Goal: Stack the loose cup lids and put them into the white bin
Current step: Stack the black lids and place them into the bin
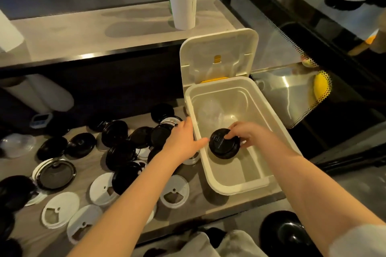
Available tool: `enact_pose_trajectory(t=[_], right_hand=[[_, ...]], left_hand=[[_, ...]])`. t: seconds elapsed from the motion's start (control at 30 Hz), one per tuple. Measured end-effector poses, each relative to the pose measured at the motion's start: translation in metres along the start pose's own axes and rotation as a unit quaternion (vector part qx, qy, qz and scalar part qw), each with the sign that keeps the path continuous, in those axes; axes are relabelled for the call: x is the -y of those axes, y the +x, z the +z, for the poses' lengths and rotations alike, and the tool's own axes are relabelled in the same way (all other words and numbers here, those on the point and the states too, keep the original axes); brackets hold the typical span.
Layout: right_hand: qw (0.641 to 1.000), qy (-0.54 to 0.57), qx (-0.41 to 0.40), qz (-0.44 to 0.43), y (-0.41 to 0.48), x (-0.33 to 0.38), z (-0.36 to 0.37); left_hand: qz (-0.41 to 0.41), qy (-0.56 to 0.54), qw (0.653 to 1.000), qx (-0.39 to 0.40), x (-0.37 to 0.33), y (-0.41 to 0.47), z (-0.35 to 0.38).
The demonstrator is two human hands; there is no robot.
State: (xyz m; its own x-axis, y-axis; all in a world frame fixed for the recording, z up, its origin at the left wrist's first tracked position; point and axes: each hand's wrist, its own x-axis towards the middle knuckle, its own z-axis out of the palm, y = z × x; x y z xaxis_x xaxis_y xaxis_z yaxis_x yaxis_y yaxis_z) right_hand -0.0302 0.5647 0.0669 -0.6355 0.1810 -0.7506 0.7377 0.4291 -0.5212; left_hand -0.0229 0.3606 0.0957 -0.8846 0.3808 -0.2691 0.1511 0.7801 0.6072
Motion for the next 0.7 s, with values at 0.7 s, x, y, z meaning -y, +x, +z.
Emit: enact_pose_trajectory(t=[0.7], right_hand=[[0.9, -0.156, -0.287, -0.29, 0.007, 0.025, 0.011]], left_hand=[[0.004, 0.08, 0.997, -0.02, -0.005, -0.003, -0.005]])
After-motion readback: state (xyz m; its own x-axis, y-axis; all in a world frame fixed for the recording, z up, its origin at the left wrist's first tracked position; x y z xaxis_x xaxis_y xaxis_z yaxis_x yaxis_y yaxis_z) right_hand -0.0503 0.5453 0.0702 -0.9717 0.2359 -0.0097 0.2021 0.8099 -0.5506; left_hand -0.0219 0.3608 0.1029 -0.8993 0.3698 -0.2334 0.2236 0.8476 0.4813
